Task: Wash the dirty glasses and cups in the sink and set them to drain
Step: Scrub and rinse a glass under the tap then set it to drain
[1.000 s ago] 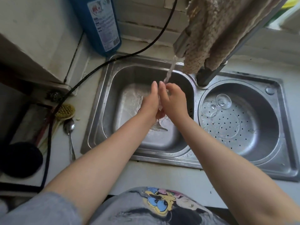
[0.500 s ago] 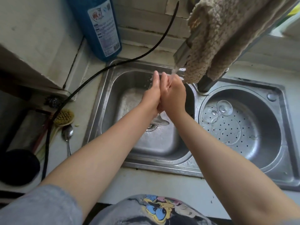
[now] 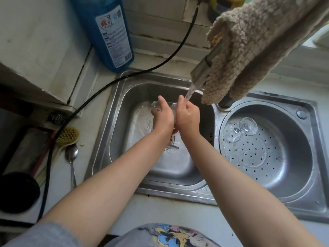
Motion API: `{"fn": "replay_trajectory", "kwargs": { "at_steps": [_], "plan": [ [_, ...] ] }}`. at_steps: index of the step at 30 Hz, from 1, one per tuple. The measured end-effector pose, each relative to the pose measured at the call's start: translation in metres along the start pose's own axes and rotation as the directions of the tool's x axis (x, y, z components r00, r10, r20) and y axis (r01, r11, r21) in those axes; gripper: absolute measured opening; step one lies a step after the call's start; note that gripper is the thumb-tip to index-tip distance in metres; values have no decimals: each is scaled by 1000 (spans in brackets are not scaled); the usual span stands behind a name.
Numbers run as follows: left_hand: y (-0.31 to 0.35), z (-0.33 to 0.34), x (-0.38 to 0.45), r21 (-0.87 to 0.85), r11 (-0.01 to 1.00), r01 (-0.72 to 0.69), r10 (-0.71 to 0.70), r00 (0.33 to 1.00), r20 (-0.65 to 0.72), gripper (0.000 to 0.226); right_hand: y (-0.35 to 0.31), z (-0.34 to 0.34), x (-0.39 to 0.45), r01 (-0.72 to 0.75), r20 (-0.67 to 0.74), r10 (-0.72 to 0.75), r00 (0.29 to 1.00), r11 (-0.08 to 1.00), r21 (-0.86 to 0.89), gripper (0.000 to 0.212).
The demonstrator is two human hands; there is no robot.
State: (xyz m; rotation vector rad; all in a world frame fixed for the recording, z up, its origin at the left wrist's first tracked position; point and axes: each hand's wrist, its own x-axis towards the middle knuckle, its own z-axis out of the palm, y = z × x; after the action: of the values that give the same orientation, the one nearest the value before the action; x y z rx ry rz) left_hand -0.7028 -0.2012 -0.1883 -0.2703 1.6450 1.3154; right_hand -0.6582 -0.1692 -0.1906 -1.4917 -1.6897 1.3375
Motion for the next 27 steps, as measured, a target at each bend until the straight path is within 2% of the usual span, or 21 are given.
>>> {"fn": "replay_trajectory", "kwargs": {
  "at_steps": [2,3,5,7,9,11,12,14,16,18,20,22,24,25,27],
  "plan": [
    [-7,3,-2,38,996,-82,82,997,6,60,2,-3,4,-145,-31,147,989,987,71,49],
    [-12,4,-3,66,989,-133,132,991,25,61,4,-2,6,-172,-54,177,983,981,85,49],
    [-15,3,-3,119,973,-196,192,980,44,69,5,-2,4,-160,-41,164,986,983,88,45],
    [-13,-1,-2,162,970,-183,176,983,56,76,6,0,-3,-76,2,76,997,990,121,33],
    [-9,-6,1,129,987,-94,84,993,82,70,13,-3,-11,125,28,-126,992,992,25,29],
    [-2,-12,2,108,993,51,-67,988,143,64,20,-11,-14,313,149,-295,944,942,-118,34],
    [1,-16,1,91,987,132,-148,966,210,68,22,-16,-14,330,192,-303,934,935,-132,31],
    [4,-20,-2,0,960,281,-264,902,342,70,21,-26,-13,259,222,-234,947,961,-95,35],
    [3,-23,-5,-48,937,347,-298,863,409,61,18,-31,-12,176,235,-166,958,984,-22,47],
    [2,-23,-5,-26,947,320,-279,863,421,58,15,-31,-10,121,225,-129,966,992,46,52],
    [0,-19,-7,-20,963,269,-242,894,377,63,12,-26,-7,84,177,-88,980,996,29,55],
    [-6,-14,-7,36,987,157,-160,947,278,60,6,-19,-5,105,105,-92,990,986,-132,55],
    [-13,-12,-5,90,996,28,-42,986,161,54,-5,-8,-9,166,64,-153,986,907,-388,47],
    [-15,-14,-4,73,997,6,-15,992,126,53,-10,-3,-11,221,69,-214,974,855,-468,45],
    [-14,-19,-3,40,999,5,-11,989,150,55,-14,2,-13,328,89,-327,941,815,-478,48]
  ]
}}
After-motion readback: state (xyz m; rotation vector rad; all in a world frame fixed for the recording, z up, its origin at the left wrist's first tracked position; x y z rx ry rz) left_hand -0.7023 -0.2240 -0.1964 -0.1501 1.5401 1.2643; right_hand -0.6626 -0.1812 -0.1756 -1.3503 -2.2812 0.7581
